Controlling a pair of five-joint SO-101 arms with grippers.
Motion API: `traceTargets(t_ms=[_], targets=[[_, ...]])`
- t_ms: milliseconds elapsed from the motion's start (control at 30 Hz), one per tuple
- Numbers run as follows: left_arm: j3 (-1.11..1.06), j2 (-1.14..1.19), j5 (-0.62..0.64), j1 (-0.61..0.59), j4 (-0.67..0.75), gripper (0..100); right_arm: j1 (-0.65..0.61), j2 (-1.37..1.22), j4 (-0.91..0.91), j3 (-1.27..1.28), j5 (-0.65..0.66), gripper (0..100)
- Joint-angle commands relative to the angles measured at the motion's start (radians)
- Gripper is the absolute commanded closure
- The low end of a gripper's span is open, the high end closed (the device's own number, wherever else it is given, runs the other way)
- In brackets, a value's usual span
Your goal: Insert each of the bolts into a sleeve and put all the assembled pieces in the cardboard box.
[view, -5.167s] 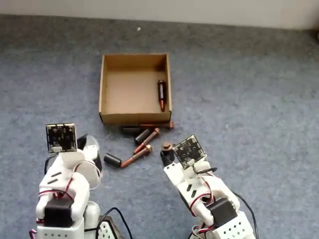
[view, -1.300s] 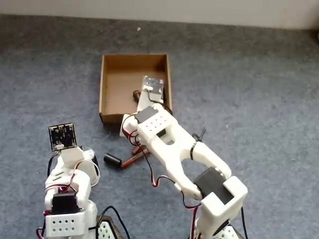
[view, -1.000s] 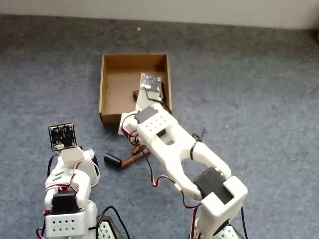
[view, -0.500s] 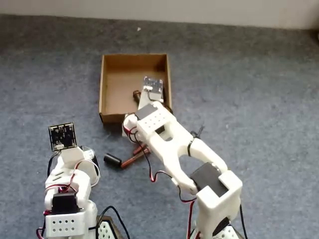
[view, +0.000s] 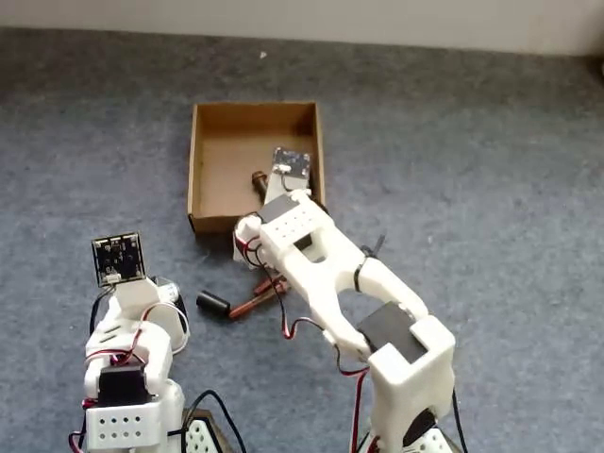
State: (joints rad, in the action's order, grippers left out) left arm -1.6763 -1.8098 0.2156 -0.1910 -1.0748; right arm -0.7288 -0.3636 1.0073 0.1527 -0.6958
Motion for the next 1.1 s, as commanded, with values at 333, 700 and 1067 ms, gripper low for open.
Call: traceTargets(t_ms=[333, 700, 1067], targets=[[-0.019, -0.004, -0.009, -0.007, 0.014, 99, 0.038, -0.087, 0.325, -0.232, 0.141, 99.1], [-0.019, -0.004, -0.009, -0.007, 0.014, 99, 0.059, 0.262, 0.621, -0.414, 0.361, 99.4], [0.008, -0.004, -0.041, -0.008, 0.012, 99, 0.165, 0.671, 0.409, 0.088, 0.408, 99.4]])
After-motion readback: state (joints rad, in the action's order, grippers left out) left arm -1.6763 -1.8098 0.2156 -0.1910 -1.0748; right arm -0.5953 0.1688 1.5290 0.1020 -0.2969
